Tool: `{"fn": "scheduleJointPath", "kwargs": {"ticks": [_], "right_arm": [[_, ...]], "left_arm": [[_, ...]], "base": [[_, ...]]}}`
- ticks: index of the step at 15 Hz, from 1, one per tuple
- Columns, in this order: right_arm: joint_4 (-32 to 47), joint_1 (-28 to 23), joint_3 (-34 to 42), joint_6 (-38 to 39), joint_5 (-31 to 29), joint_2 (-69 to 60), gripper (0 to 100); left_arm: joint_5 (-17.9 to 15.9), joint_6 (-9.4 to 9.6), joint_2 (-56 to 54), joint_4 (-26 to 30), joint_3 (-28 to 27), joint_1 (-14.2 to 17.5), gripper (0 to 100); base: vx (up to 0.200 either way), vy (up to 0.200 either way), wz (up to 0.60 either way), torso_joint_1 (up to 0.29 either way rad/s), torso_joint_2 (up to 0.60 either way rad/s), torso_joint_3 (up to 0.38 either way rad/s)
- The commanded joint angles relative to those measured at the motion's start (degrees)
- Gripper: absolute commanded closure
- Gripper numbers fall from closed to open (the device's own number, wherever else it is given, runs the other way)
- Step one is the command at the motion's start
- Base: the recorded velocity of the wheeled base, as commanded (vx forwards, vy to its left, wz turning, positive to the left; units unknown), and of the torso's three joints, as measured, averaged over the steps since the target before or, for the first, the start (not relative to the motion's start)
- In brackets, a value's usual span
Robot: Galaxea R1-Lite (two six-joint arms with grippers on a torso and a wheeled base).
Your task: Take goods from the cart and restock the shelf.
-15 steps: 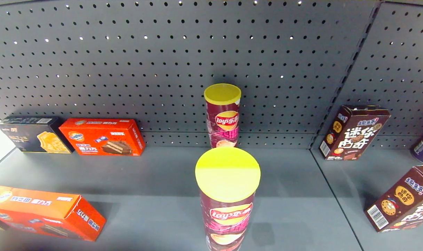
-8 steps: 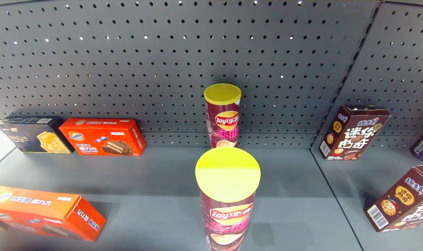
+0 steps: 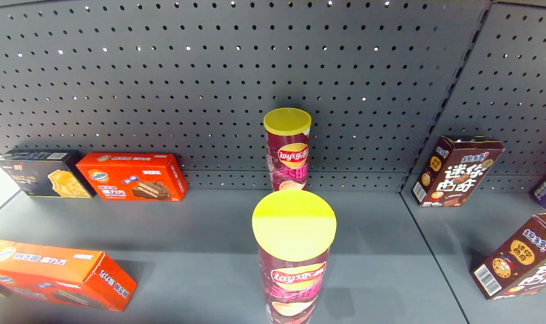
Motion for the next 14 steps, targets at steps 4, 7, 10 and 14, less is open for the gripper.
{"fn": "scheduleJointPath", "kwargs": {"ticks": [4,7,10,14], "right_arm": [[0.0,0.0,0.0,0.0,0.0,0.1,0],[0.0,0.0,0.0,0.0,0.0,0.1,0],[0.0,-0.1,0.0,0.0,0.0,0.1,0],[0.0,0.0,0.0,0.0,0.0,0.1,0]], "left_arm": [[-0.1,0.11,0.0,0.0,0.0,0.0,0],[-0.1,0.2,0.0,0.0,0.0,0.0,0],[-0.1,0.2,0.0,0.0,0.0,0.0,0],[-0.1,0.11,0.0,0.0,0.0,0.0,0]], "base": [[0.0,0.05,0.0,-0.001,0.0,-0.001],[0.0,0.0,0.0,0.0,0.0,0.0],[0.0,0.067,0.0,0.001,0.0,0.001],[0.0,0.05,0.0,-0.001,0.0,0.001]]}}
